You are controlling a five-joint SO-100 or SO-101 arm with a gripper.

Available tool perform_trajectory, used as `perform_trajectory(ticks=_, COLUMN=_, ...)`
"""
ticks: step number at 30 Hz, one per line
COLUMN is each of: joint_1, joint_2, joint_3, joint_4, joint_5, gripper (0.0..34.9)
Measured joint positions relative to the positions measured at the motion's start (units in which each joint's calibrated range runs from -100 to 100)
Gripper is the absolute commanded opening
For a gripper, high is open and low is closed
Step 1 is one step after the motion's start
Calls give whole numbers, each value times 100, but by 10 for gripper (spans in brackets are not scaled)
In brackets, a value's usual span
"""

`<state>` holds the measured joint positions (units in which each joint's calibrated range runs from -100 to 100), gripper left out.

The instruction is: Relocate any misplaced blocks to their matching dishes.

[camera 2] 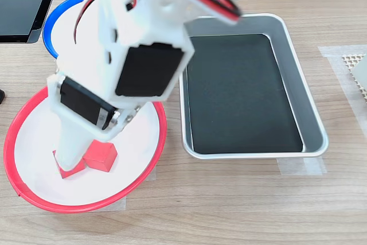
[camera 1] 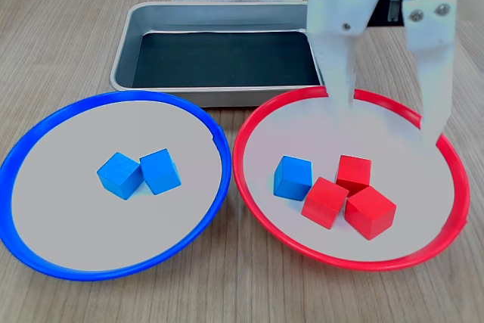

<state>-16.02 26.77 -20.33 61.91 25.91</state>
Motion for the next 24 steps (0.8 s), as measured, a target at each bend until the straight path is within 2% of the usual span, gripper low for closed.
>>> perform_trajectory(ticks=6, joint_1=195, joint_2=-708, joint_3=862, joint_4=-57, joint_5=-894, gripper=118)
perform_trajectory(ticks=13, joint_1=726, joint_2=-614, joint_3=744, joint_4=114, joint_5=-2090, gripper=150)
perform_trajectory(ticks=19, joint_1=1062, joint_2=-290, joint_3=327, joint_4=155, joint_5=-2432, gripper=154)
perform_trajectory(ticks=24, joint_1=1088, joint_2=-119, joint_3=209, joint_4=155, joint_5=-2515, gripper=157)
